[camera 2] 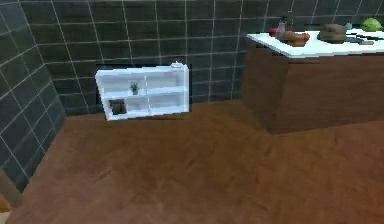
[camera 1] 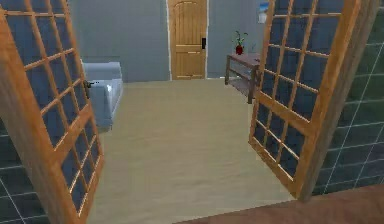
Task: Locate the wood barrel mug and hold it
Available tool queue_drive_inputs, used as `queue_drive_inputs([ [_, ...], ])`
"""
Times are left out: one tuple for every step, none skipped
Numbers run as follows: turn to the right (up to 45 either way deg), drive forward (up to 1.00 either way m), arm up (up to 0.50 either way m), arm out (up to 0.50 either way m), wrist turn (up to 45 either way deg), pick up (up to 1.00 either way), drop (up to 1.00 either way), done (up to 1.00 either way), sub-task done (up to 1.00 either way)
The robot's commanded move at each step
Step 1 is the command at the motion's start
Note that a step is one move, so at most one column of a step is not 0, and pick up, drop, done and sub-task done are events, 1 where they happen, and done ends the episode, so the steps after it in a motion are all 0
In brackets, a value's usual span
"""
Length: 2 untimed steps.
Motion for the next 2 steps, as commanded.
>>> queue_drive_inputs([
  [0.0,1.0,0.0,0.0,0.0,0.0,0.0,0.0,0.0],
  [0.0,1.0,0.0,0.0,0.0,0.0,0.0,0.0,0.0],
])
